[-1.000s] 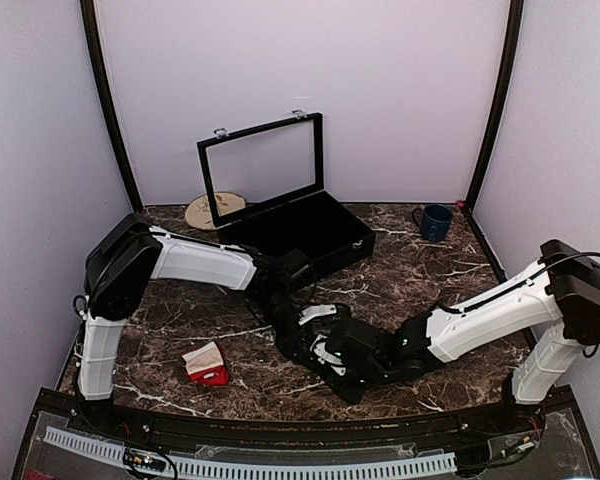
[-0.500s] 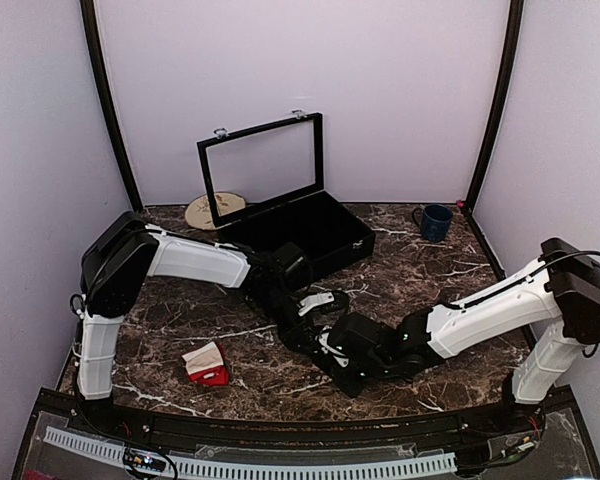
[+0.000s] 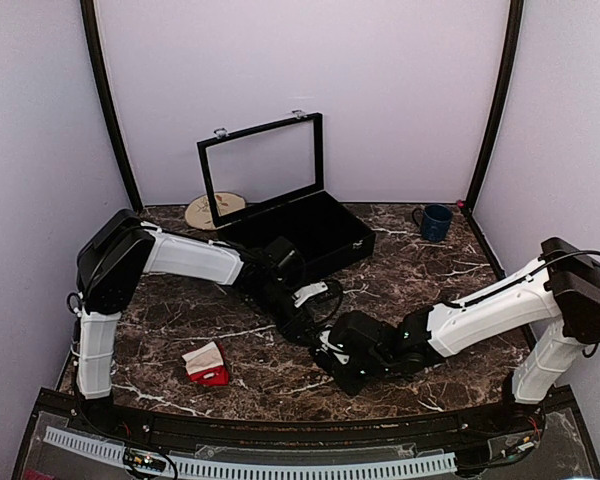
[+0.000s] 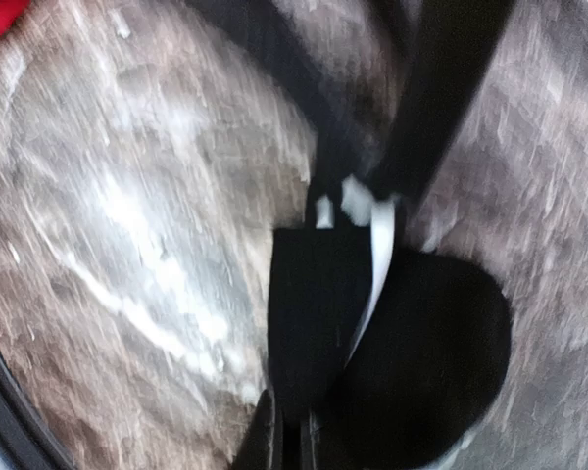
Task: Roll the socks
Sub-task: Roll the sock at the center of the board.
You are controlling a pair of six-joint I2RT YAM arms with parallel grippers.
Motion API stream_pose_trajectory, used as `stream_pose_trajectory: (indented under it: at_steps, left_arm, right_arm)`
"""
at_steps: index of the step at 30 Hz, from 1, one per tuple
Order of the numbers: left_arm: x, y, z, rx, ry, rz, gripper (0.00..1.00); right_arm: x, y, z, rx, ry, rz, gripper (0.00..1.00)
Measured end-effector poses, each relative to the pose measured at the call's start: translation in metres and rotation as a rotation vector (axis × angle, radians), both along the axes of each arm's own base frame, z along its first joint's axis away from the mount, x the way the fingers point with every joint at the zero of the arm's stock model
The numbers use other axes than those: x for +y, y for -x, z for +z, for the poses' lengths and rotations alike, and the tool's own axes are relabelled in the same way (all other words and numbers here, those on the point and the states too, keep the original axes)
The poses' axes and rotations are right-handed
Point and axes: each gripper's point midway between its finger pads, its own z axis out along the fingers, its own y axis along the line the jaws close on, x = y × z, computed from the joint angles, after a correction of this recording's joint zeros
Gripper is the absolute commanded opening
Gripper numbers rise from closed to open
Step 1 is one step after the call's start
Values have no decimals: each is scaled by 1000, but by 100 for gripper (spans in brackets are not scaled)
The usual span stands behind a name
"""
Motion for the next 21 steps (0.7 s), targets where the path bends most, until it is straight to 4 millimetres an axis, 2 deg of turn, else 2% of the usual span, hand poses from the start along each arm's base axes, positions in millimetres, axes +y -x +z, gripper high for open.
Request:
stream_pose_trajectory:
  at_steps: [5,14,21]
  left_arm:
    - [4,-15,0,-16,6,63,52]
    - [12,-23,1,-83,12,145,52]
    - [28,-27,1,-191,10,224,52]
  right_arm:
    - [0,1,0,32,-30,-11,0]
    - [-11,-3,0,134,-102,-55,0]
    - [-11,-3,0,239,-153,-58,0]
